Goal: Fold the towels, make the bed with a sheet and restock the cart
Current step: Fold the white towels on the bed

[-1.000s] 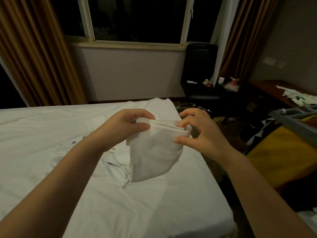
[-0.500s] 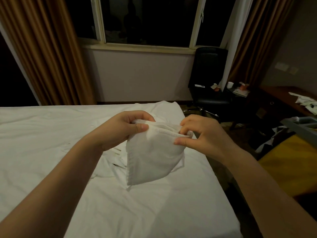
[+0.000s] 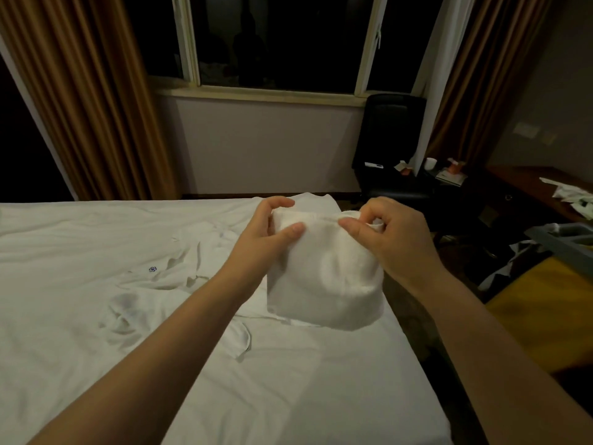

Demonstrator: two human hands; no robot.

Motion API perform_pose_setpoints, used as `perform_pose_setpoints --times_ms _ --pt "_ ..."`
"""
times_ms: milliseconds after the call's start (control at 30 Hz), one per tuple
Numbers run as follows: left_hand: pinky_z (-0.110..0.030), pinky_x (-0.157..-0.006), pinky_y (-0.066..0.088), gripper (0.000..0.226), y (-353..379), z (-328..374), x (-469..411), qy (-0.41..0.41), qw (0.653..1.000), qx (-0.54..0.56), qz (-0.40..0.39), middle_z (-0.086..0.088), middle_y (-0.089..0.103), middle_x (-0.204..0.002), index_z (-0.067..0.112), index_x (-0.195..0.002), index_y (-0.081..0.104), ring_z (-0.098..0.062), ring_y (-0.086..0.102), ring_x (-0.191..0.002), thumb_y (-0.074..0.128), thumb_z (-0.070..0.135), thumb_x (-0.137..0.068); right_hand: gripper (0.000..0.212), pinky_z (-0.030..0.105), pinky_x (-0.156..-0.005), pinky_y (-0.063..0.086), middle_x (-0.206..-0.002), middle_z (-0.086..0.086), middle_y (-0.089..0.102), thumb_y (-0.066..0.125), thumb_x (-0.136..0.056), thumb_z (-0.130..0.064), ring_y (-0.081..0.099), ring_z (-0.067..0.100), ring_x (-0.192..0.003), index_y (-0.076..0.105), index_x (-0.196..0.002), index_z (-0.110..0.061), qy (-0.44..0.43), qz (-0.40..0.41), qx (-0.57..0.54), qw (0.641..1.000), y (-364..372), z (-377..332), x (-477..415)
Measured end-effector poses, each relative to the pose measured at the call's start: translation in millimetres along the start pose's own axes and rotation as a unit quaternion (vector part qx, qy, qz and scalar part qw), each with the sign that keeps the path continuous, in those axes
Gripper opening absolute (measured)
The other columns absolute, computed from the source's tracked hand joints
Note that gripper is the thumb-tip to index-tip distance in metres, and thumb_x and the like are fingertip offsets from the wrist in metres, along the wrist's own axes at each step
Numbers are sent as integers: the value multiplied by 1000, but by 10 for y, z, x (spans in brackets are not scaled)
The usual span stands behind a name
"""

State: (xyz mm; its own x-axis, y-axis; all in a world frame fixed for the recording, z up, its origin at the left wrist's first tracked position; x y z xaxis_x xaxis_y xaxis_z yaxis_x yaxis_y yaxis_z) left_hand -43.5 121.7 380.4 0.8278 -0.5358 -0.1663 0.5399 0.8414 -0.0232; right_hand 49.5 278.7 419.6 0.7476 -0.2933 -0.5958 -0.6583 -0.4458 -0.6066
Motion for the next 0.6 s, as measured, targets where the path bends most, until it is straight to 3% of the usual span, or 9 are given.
perform_pose_setpoints --times_ms 100,167,267,367,500,600 --pt "-22 -77 49 21 16 20 -29 -28 998 -37 -51 4 54 -111 47 -101 46 -15 57 -98 57 32 -91 45 31 -67 52 -77 7 62 59 -79 -47 57 18 -74 63 -73 -3 1 -65 -31 997 -28 -68 40" --pt "-16 -72 49 17 55 33 -25 -17 987 -114 -113 10 55 -109 45 -99 49 -7 58 -97 58 34 -90 35 39 -72 54 -81 9 63 66 -81 -38 59 21 -77 64 -75 -4 8 -128 -23 992 -32 -112 52" --pt "-12 -81 40 9 139 62 20 11 960 -206 -186 27 55 -106 36 -90 57 10 53 -98 64 36 -84 28 38 -74 53 -81 7 63 72 -79 -35 58 19 -75 65 -75 -7 -16 -198 23 980 -35 -208 73" --pt "-7 -87 34 18 243 154 83 68 947 -237 -204 34 54 -103 37 -87 54 24 47 -96 70 32 -80 31 37 -70 50 -77 8 62 75 -77 -34 55 21 -71 64 -73 -6 -49 -213 37 975 -46 -283 88" --pt "-3 -88 37 29 353 263 181 152 931 -249 -220 32 55 -105 37 -96 56 15 49 -101 75 27 -76 28 32 -65 46 -73 3 60 78 -74 -30 52 17 -71 64 -70 -6 -63 -212 17 975 -64 -293 104" --pt "-4 -87 37 32 374 289 210 178 925 -268 -201 32 57 -98 41 -96 55 15 50 -98 76 31 -74 28 37 -67 47 -74 5 62 80 -72 -29 54 18 -71 65 -70 -5 -63 -201 15 977 -91 -274 133"
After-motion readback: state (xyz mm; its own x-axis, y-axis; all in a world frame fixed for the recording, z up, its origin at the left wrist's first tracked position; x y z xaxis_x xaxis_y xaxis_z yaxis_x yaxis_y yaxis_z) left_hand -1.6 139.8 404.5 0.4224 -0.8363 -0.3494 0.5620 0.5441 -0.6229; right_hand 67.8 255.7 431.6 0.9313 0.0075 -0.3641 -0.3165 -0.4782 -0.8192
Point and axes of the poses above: each hand's wrist, its own x-axis away from the middle knuckle, its own y-axis out of the palm, z = x × y, the point moved 5 cm from there along -x, towards the middle knuckle
